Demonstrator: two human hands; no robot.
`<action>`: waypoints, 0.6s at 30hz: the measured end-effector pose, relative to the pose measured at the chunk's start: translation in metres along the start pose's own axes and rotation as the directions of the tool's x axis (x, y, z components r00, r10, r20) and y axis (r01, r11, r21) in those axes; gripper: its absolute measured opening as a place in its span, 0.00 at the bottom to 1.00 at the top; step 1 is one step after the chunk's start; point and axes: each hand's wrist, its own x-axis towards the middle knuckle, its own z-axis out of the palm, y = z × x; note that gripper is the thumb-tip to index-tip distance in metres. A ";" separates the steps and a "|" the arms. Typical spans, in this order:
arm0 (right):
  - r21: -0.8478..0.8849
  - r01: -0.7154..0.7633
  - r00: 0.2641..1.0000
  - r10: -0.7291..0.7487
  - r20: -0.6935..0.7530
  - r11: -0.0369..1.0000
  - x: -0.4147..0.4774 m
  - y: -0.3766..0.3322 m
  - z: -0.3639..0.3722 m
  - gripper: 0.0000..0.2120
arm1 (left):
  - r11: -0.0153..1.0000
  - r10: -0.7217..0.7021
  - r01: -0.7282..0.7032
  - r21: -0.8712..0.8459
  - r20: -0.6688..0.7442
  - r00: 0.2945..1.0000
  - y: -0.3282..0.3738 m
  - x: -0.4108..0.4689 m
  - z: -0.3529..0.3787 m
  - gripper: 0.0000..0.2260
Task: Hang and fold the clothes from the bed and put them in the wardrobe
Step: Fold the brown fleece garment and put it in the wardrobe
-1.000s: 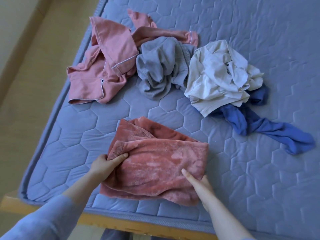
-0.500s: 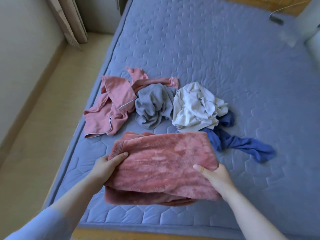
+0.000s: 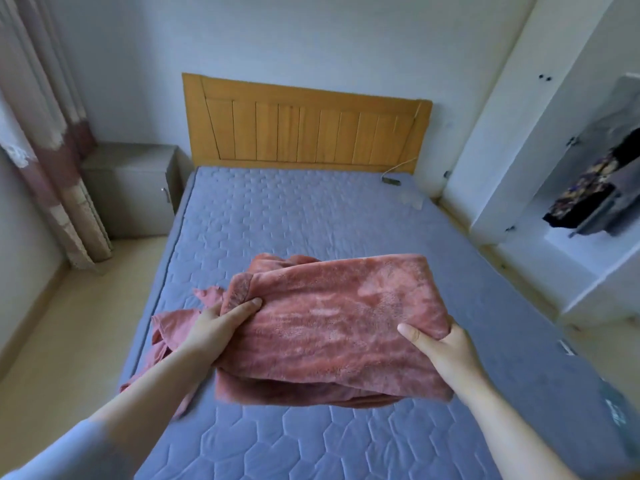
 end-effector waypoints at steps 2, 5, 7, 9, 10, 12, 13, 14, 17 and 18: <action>0.004 0.051 0.997 -0.051 -0.059 0.999 -0.004 -0.021 -0.032 0.23 | 0.998 0.058 -0.057 -0.009 0.035 0.998 0.038 -0.009 0.017 0.17; 0.005 0.118 0.984 -0.117 -0.133 0.993 -0.010 -0.049 -0.087 0.23 | 0.989 0.141 -0.136 -0.050 0.107 0.984 0.090 -0.029 0.050 0.21; 0.002 0.161 0.973 -0.158 -0.169 0.987 -0.016 -0.064 -0.125 0.22 | 0.977 0.208 -0.200 -0.073 0.129 0.970 0.120 -0.044 0.076 0.18; -0.011 0.201 0.957 -0.199 -0.212 0.980 -0.025 -0.075 -0.167 0.20 | 0.962 0.268 -0.257 -0.095 0.146 0.952 0.147 -0.061 0.105 0.15; -0.022 0.221 0.947 -0.220 -0.233 0.975 -0.030 -0.080 -0.188 0.19 | 0.954 0.293 -0.278 -0.111 0.157 0.943 0.160 -0.071 0.120 0.15; -0.032 0.253 0.927 -0.252 -0.280 0.967 -0.043 -0.085 -0.234 0.19 | 0.940 0.333 -0.309 -0.143 0.197 0.922 0.184 -0.093 0.155 0.16; -0.031 0.263 0.916 -0.260 -0.304 0.964 -0.050 -0.087 -0.259 0.20 | 0.933 0.354 -0.325 -0.158 0.219 0.909 0.196 -0.106 0.175 0.18; -0.032 0.269 0.908 -0.264 -0.326 0.963 -0.057 -0.088 -0.284 0.21 | 0.925 0.372 -0.339 -0.171 0.236 0.898 0.207 -0.118 0.195 0.20; -0.047 0.284 0.877 -0.279 -0.391 0.958 -0.085 -0.090 -0.362 0.22 | 0.902 0.427 -0.381 -0.203 0.295 0.855 0.233 -0.158 0.261 0.22; -0.061 0.289 0.862 -0.287 -0.419 0.956 -0.095 -0.089 -0.388 0.22 | 0.895 0.443 -0.392 -0.213 0.318 0.838 0.241 -0.171 0.284 0.23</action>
